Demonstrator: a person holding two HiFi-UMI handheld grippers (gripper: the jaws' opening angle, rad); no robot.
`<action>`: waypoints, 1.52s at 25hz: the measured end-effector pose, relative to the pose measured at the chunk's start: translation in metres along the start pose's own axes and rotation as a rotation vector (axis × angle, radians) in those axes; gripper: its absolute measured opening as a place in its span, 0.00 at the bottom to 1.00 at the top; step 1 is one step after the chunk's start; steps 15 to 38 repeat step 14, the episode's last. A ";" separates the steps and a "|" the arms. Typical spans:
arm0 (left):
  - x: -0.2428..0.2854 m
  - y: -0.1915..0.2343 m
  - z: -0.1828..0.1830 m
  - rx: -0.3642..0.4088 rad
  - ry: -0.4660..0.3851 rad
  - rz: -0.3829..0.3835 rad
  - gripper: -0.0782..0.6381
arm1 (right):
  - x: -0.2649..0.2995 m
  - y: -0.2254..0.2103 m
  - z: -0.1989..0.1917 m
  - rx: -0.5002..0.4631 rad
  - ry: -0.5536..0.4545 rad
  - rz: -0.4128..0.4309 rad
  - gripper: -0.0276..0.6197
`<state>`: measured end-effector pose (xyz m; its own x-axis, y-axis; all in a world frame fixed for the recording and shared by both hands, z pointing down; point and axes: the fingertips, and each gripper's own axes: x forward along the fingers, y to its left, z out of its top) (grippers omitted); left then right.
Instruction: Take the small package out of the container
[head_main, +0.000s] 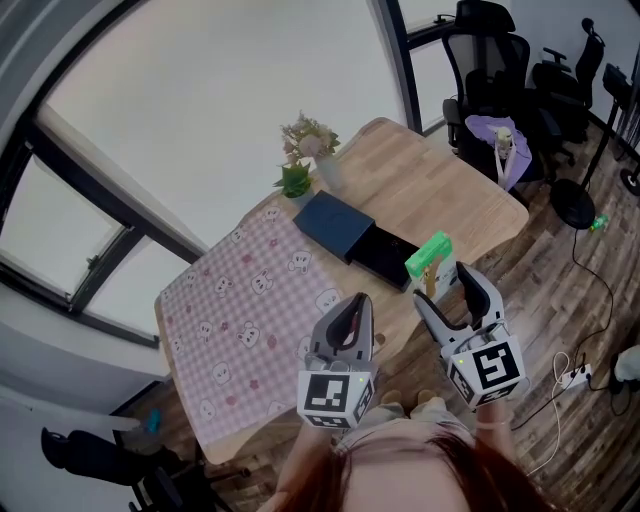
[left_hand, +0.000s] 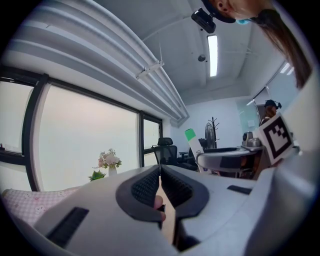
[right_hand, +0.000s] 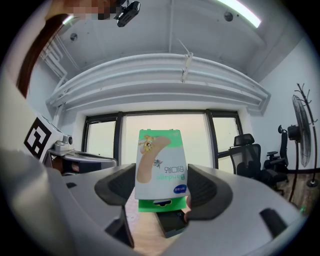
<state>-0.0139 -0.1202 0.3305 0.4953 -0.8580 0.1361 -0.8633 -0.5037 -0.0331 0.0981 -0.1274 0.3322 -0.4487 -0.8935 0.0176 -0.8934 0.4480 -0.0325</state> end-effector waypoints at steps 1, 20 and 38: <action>-0.001 0.001 -0.001 0.001 0.000 0.001 0.13 | 0.001 0.002 0.000 -0.003 0.002 0.005 0.54; -0.021 0.032 -0.004 -0.019 -0.006 0.012 0.13 | 0.017 0.034 0.006 -0.042 0.018 0.014 0.54; -0.021 0.032 -0.004 -0.019 -0.006 0.012 0.13 | 0.017 0.034 0.006 -0.042 0.018 0.014 0.54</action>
